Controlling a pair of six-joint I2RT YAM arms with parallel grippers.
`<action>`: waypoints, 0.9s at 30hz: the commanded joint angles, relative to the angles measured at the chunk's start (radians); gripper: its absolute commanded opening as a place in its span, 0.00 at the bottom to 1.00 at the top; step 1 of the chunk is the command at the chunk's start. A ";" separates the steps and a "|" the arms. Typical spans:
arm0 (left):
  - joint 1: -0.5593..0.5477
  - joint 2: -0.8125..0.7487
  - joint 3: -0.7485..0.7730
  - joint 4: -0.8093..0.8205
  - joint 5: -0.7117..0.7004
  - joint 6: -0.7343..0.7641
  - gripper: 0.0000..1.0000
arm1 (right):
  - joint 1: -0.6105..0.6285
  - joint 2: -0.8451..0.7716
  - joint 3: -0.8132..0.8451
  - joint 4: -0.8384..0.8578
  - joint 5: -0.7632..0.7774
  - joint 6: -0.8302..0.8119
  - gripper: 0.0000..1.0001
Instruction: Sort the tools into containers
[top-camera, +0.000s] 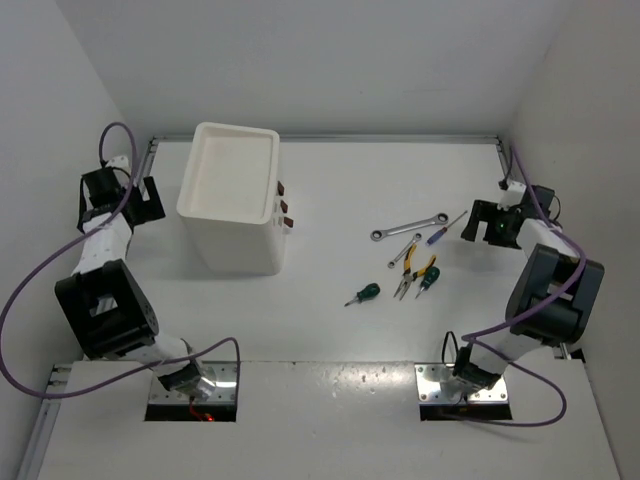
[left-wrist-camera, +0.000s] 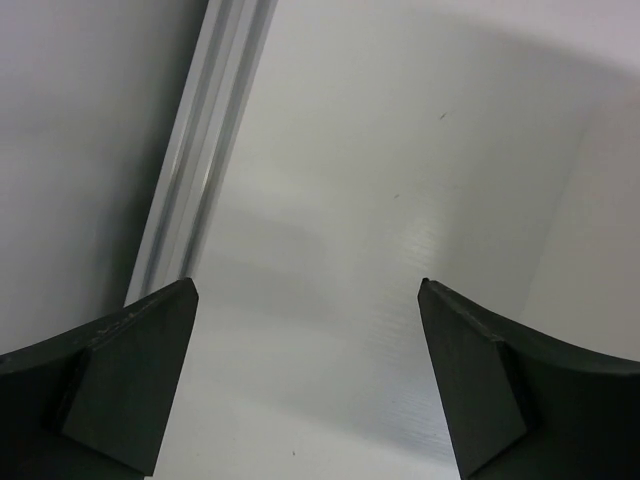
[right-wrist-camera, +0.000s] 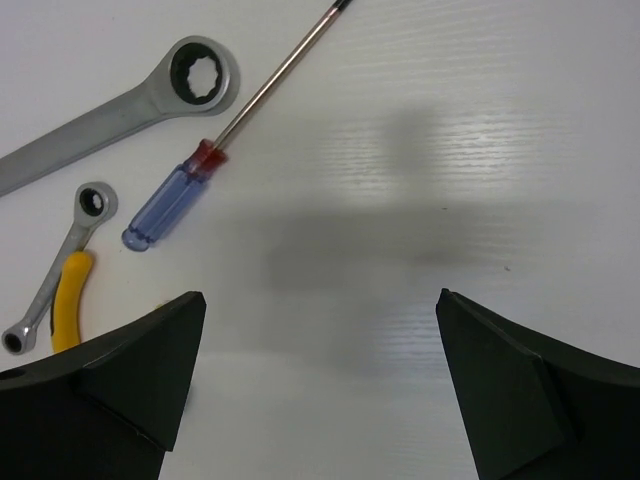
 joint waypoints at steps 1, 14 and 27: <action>0.020 -0.064 0.158 -0.048 0.098 0.017 0.99 | 0.041 -0.036 0.053 -0.034 -0.033 -0.011 1.00; -0.110 0.019 0.871 -0.527 0.347 0.027 0.99 | 0.306 -0.035 0.181 -0.112 -0.150 0.149 1.00; -0.368 -0.053 0.736 -0.552 0.143 -0.018 0.97 | 0.480 0.013 0.323 -0.143 -0.275 0.209 1.00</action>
